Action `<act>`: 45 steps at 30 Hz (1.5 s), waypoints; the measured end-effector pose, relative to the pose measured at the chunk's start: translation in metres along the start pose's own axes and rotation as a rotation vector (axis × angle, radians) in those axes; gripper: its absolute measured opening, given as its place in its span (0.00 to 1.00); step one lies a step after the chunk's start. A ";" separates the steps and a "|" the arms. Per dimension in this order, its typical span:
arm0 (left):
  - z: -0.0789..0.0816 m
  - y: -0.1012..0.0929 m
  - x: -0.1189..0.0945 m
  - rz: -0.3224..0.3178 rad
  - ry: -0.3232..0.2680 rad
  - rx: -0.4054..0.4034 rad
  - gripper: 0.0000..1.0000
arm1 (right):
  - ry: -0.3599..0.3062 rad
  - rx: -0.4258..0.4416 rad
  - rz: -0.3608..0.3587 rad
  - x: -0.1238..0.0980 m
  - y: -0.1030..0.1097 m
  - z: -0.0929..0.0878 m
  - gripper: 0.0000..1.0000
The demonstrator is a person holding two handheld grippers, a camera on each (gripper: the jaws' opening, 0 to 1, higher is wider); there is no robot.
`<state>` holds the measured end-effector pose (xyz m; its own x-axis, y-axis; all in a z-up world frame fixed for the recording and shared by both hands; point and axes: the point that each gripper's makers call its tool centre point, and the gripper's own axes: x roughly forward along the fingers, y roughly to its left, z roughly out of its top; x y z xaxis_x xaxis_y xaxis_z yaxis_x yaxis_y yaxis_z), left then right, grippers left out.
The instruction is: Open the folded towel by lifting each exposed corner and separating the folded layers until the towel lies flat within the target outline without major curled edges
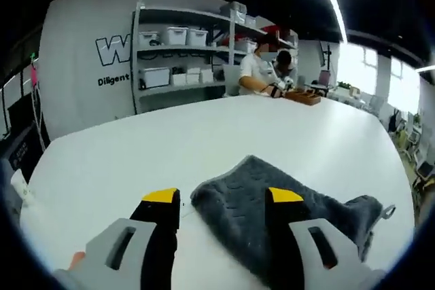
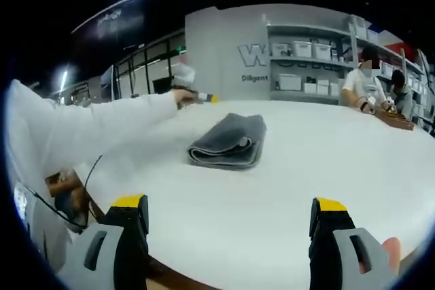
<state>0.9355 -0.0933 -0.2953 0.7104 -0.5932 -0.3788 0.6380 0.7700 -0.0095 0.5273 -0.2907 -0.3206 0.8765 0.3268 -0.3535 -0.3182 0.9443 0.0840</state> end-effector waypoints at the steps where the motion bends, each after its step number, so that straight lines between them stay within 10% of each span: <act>1: 0.004 -0.007 -0.009 -0.020 -0.014 0.019 0.57 | -0.005 -0.001 -0.003 -0.001 0.000 0.001 0.99; 8: -0.007 -0.063 -0.095 -0.133 -0.068 0.070 0.60 | -0.025 -0.022 -0.025 -0.008 0.002 0.011 0.99; 23: -0.092 -0.101 -0.238 0.035 0.002 0.017 0.83 | -0.045 -0.056 -0.012 -0.012 0.018 0.022 0.99; 26: -0.100 -0.117 -0.253 0.016 -0.067 -0.063 0.85 | -0.053 -0.066 -0.004 -0.014 0.022 0.024 0.99; 35: -0.150 -0.139 -0.275 0.046 -0.020 -0.154 0.95 | -0.036 -0.073 -0.003 -0.010 0.023 0.020 0.99; 45: -0.164 -0.150 -0.283 0.024 0.013 -0.109 1.00 | -0.023 -0.081 -0.032 -0.011 0.025 0.018 0.99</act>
<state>0.5900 -0.0020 -0.3382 0.7210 -0.5715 -0.3918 0.5840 0.8055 -0.1005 0.5163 -0.2701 -0.2975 0.8944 0.2984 -0.3331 -0.3173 0.9483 -0.0027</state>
